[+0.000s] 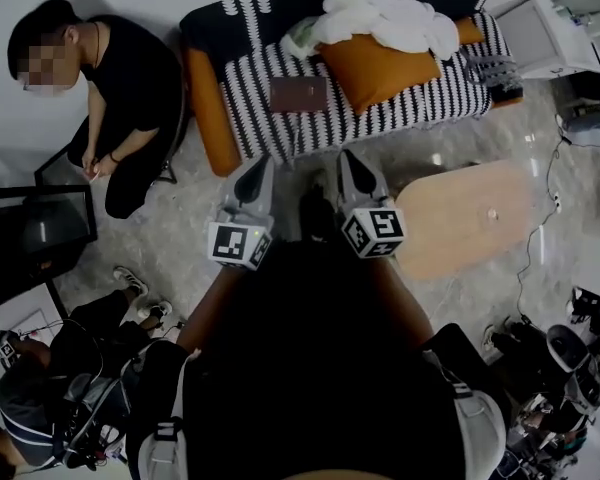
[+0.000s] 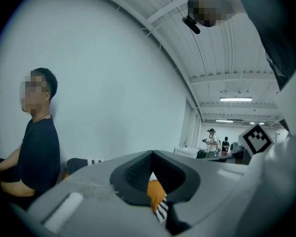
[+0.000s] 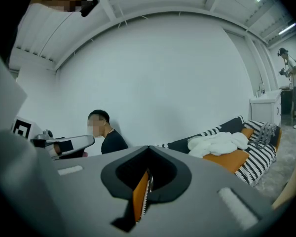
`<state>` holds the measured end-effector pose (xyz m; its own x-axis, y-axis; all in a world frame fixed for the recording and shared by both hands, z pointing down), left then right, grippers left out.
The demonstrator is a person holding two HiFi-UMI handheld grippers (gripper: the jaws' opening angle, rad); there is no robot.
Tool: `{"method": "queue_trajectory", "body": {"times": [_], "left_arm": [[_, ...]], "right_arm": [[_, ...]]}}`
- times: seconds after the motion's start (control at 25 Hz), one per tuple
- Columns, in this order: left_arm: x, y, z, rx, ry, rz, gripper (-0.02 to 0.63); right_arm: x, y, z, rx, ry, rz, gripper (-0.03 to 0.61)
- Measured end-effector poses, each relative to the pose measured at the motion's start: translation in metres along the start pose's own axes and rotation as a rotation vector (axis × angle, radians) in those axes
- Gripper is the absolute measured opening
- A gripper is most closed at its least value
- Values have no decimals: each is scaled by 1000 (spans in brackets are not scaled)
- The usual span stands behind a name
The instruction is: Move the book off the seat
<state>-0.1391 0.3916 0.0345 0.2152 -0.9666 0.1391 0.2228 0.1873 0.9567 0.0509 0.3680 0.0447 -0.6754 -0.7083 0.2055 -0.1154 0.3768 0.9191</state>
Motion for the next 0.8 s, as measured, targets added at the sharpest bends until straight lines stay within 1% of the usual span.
{"method": "queue_trajectory", "body": {"times": [0.28,0.44,0.68,0.8], "left_arm": [[42,-2,-19,11,-12,24,5],[76,0,-29,19,-21,46,5],[123,3,-41,20,-71,68,5],[138,8,-47,16,-105,76,5]], "right_arm": [[11,-17,-37,13,-19,2,9],[23,-25,-69,34,-22,15,8],[40,-31,-119,67,-42,41,9],[44,-31,-139,83,-62,51,9]]}}
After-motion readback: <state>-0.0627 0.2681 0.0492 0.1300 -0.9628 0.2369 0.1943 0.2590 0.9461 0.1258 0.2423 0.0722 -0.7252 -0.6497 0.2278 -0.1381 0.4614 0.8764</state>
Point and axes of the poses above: the fingertips, and each gripper's own axes: x forward along the fingers, z to its left, y out of its underside, the point moved 5 cm from there along -x, backward along the fingers, and after that the axes turned 14 degrees about -y, right-handed, at the moved point
